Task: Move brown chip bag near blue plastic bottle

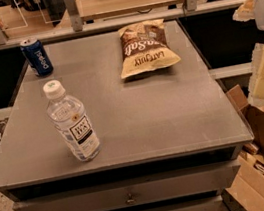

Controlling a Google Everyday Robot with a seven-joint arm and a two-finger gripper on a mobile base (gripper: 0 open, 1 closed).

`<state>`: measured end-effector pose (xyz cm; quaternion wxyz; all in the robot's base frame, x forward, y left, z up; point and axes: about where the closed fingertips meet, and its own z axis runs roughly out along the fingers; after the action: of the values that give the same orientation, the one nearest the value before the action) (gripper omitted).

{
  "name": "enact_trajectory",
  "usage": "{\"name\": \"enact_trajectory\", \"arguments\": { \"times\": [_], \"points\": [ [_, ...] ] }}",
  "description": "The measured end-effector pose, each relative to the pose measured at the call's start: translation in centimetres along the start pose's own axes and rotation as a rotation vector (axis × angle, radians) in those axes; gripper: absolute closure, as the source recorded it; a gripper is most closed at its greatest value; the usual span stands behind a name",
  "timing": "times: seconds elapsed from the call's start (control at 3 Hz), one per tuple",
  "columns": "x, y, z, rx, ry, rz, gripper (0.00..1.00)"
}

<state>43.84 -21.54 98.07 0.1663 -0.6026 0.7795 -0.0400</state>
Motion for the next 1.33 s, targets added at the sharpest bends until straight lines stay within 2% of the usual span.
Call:
{"name": "enact_trajectory", "arguments": {
  "times": [0.67,1.0,1.33],
  "points": [
    [-0.1,0.0,-0.2,0.019,-0.012,-0.004,0.00],
    [-0.1,0.2,0.4,0.098,0.007,-0.025,0.00],
    [-0.4,0.0,2.7,0.210,0.050,-0.077,0.00]
  ]
}}
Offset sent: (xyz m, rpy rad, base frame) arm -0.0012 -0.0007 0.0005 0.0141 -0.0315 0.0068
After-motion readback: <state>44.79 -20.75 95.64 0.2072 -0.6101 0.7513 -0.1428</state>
